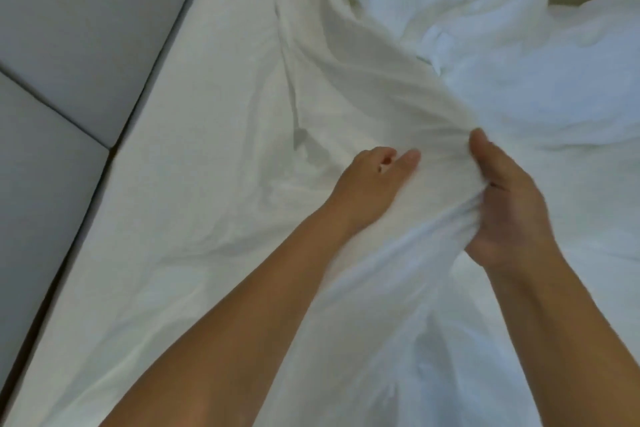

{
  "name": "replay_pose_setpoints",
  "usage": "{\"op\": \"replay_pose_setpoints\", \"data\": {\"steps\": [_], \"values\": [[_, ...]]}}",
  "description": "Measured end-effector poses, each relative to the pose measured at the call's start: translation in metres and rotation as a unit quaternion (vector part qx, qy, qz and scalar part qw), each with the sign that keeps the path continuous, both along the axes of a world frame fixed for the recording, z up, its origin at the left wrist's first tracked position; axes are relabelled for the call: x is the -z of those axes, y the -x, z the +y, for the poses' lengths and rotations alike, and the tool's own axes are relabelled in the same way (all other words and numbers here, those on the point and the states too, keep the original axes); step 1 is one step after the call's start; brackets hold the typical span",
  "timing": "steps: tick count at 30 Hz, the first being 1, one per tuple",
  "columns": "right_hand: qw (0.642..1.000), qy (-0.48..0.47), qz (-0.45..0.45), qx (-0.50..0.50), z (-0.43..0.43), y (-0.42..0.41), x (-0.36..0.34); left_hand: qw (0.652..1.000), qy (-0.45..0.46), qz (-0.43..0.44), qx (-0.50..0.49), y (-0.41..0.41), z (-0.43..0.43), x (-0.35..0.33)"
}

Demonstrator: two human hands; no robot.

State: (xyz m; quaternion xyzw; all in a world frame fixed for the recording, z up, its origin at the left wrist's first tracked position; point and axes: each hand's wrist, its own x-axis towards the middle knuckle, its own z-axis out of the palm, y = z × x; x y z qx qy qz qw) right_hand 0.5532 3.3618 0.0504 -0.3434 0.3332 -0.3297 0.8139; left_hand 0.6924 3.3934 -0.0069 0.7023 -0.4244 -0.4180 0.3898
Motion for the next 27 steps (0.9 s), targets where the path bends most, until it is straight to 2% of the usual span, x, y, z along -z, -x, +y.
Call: {"op": "replay_pose_setpoints", "data": {"steps": [1, 2, 3, 4, 5, 6, 9, 12, 15, 16, 17, 18, 20, 23, 25, 27], "values": [[0.998, -0.009, -0.061, 0.004, -0.003, 0.02, -0.002, 0.999, 0.008, -0.01, 0.04, 0.012, -0.001, 0.001], [0.998, -0.014, -0.057, 0.036, -0.006, 0.039, 0.002, 0.996, 0.002, -0.035, 0.078, 0.022, -0.003, 0.005], [0.996, -0.012, 0.022, 0.086, -0.008, 0.054, 0.012, 0.991, -0.023, -0.071, 0.111, 0.03, -0.004, 0.012], [0.978, -0.002, 0.155, 0.138, -0.009, 0.066, 0.025, 0.983, -0.064, -0.11, 0.134, 0.037, -0.004, 0.023], [0.943, 0.016, 0.288, 0.165, -0.008, 0.075, 0.041, 0.972, -0.112, -0.145, 0.146, 0.041, -0.004, 0.034], [0.917, 0.027, 0.366, 0.156, -0.007, 0.08, 0.055, 0.961, -0.156, -0.173, 0.15, 0.044, -0.003, 0.045], [0.883, 0.051, 0.458, 0.088, -0.011, 0.086, 0.092, 0.933, -0.225, -0.244, 0.14, 0.047, 0.003, 0.074], [0.839, 0.102, 0.532, 0.043, -0.014, 0.084, 0.111, 0.915, -0.201, -0.325, 0.126, 0.047, 0.005, 0.088], [0.743, 0.253, 0.62, -0.001, -0.006, 0.073, 0.118, 0.894, -0.134, -0.422, 0.064, 0.032, 0.006, 0.09], [0.709, 0.32, 0.629, -0.002, -0.002, 0.067, 0.117, 0.884, -0.115, -0.452, 0.026, 0.021, 0.008, 0.09], [0.69, 0.379, 0.616, -0.009, 0.004, 0.059, 0.113, 0.878, -0.11, -0.466, -0.013, 0.007, 0.011, 0.088], [0.686, 0.43, 0.587, -0.025, 0.01, 0.049, 0.11, 0.874, -0.124, -0.467, -0.049, -0.008, 0.014, 0.087], [0.698, 0.492, 0.515, -0.077, 0.024, 0.026, 0.109, 0.864, -0.218, -0.446, -0.086, -0.039, 0.023, 0.088], [0.724, 0.474, 0.477, -0.151, 0.045, -0.006, 0.116, 0.841, -0.387, -0.37, -0.074, -0.068, 0.036, 0.094], [0.738, 0.439, 0.486, -0.164, 0.053, -0.025, 0.125, 0.844, -0.42, -0.326, -0.064, -0.08, 0.046, 0.096], [0.754, 0.391, 0.501, -0.168, 0.059, -0.041, 0.13, 0.869, -0.377, -0.316, -0.04, -0.09, 0.054, 0.096]]}}
